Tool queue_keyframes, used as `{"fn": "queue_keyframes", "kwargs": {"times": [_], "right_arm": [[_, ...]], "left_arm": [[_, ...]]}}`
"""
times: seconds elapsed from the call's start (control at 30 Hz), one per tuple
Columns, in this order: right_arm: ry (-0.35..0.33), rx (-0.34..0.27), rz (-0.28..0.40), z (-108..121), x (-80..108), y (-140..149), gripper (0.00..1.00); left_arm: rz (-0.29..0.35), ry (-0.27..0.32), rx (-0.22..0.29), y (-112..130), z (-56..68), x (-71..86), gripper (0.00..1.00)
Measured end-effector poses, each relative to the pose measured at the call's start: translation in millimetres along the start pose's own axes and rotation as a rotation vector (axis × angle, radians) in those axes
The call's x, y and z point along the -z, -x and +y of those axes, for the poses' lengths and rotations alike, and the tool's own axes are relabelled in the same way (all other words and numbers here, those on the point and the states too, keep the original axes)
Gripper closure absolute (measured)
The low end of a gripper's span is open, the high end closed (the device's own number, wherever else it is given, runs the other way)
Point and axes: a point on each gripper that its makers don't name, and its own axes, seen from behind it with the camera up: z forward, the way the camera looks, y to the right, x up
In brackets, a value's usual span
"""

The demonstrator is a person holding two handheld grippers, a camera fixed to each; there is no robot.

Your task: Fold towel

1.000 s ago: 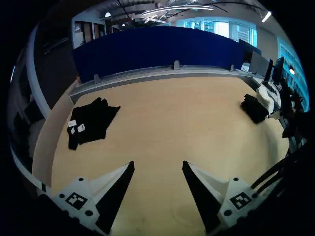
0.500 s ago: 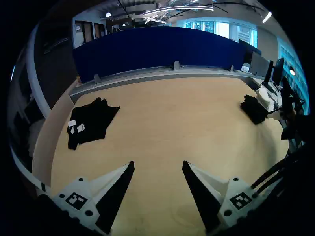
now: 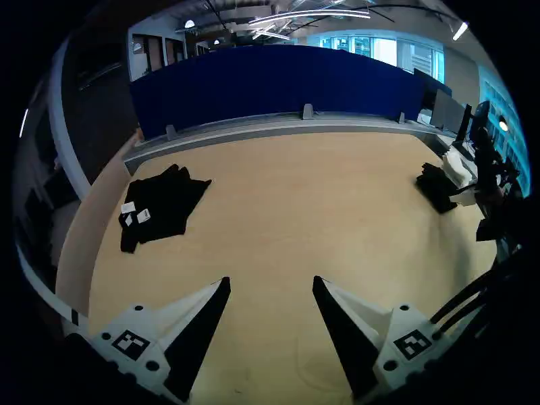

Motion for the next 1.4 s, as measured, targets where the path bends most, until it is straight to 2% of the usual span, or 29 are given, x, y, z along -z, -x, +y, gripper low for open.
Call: {"fn": "queue_keyframes", "kwargs": {"times": [0.2,0.27,0.4,0.53,0.6,0.73,0.9,1.07,1.17,1.27,1.4], "right_arm": [[0.015,0.026,-0.013,-3.2,-13.1,-2.0,0.32],[0.028,0.023,-0.016,-0.6,-15.5,-2.1,0.40],[0.053,0.017,-0.023,4.7,-18.3,-1.0,0.65],[0.064,0.018,-0.032,7.2,-20.0,2.6,0.81],[0.065,0.020,-0.032,7.5,-20.4,3.7,0.85],[0.033,0.028,-0.022,-0.1,-16.7,3.3,0.87],[0.001,0.030,-0.024,-6.7,-11.3,6.2,0.87],[0.001,0.027,-0.030,-4.1,-11.4,7.7,0.86],[-0.008,0.025,-0.025,-5.6,-10.4,6.0,0.68],[-0.015,0.028,-0.013,-6.5,-8.0,3.4,0.41],[-0.010,0.034,0.009,-3.0,-3.0,-2.3,0.29]], "left_arm": [[0.001,-0.009,0.007,1.5,-5.3,2.4,0.10],[0.000,-0.011,0.010,2.8,-6.0,2.5,0.10],[-0.002,-0.015,0.011,4.9,-6.9,2.5,0.10],[-0.002,-0.017,0.011,5.2,-7.3,3.0,0.10],[-0.002,-0.017,0.012,5.0,-7.5,3.2,0.10],[0.000,-0.016,0.012,3.3,-7.2,3.4,0.10],[0.000,-0.013,0.011,1.4,-3.7,3.2,0.10],[0.002,-0.009,0.006,-0.5,-1.1,2.5,0.10],[0.001,-0.009,0.006,-0.1,-1.0,1.1,0.10],[0.000,-0.009,0.007,0.5,-1.6,0.2,0.10],[0.000,-0.011,0.009,0.3,-2.5,-0.7,0.10]]}}
